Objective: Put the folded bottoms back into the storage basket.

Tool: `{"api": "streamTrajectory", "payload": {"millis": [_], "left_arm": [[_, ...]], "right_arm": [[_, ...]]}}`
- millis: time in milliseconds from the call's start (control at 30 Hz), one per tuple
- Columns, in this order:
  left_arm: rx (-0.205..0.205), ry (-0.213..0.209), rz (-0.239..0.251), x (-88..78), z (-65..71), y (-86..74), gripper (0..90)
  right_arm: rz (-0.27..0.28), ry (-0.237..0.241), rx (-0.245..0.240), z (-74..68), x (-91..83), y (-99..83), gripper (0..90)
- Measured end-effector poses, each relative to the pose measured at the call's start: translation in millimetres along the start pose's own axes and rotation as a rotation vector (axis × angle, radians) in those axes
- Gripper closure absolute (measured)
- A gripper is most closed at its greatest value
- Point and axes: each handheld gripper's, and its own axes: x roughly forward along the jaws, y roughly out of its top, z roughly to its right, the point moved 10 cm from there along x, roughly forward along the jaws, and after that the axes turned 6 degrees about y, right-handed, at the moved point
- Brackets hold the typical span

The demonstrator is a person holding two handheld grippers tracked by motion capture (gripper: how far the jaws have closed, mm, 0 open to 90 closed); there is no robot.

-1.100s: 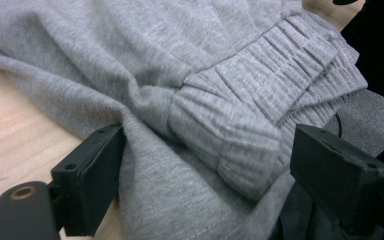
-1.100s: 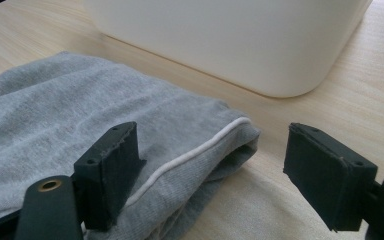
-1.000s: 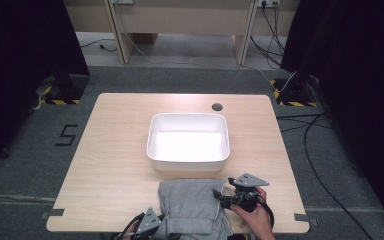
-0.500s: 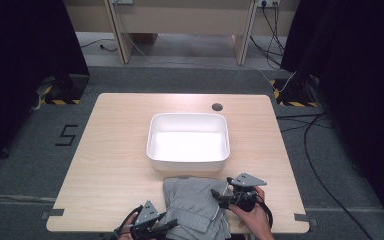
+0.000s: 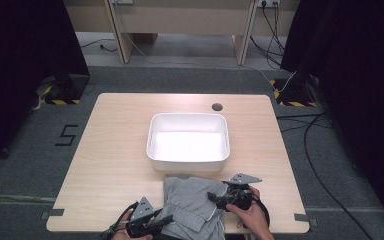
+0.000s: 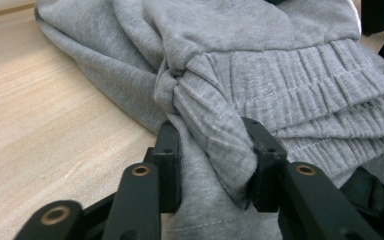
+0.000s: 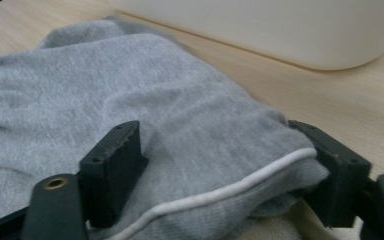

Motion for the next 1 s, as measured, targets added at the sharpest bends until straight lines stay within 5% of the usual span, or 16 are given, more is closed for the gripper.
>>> {"api": "streamTrajectory", "payload": {"millis": [200,333,467,567,800,1000], "left_arm": [[0.005,0.055,0.002,0.2,-2.1,-0.4,47.6],[0.011,0.089,0.007,1.7,-0.7,-0.7,38.8],[-0.008,0.045,0.009,3.1,3.7,-0.1,30.2],[0.013,0.039,0.018,4.8,10.6,-0.7,26.1],[-0.006,0.02,0.017,3.9,11.4,1.0,51.9],[0.094,0.048,0.054,0.0,13.1,3.5,67.9]], "right_arm": [[-0.014,0.011,-0.057,-5.9,1.7,-2.0,43.1],[-0.001,0.009,-0.04,-6.9,1.8,-1.3,51.8],[0.019,0.005,-0.044,-7.9,1.2,0.8,57.3],[0.03,0.003,-0.045,-9.1,0.8,1.6,58.4],[0.045,0.012,-0.049,-11.3,1.1,3.5,60.6],[0.085,0.04,-0.092,-14.7,-1.4,7.3,64.2]]}}
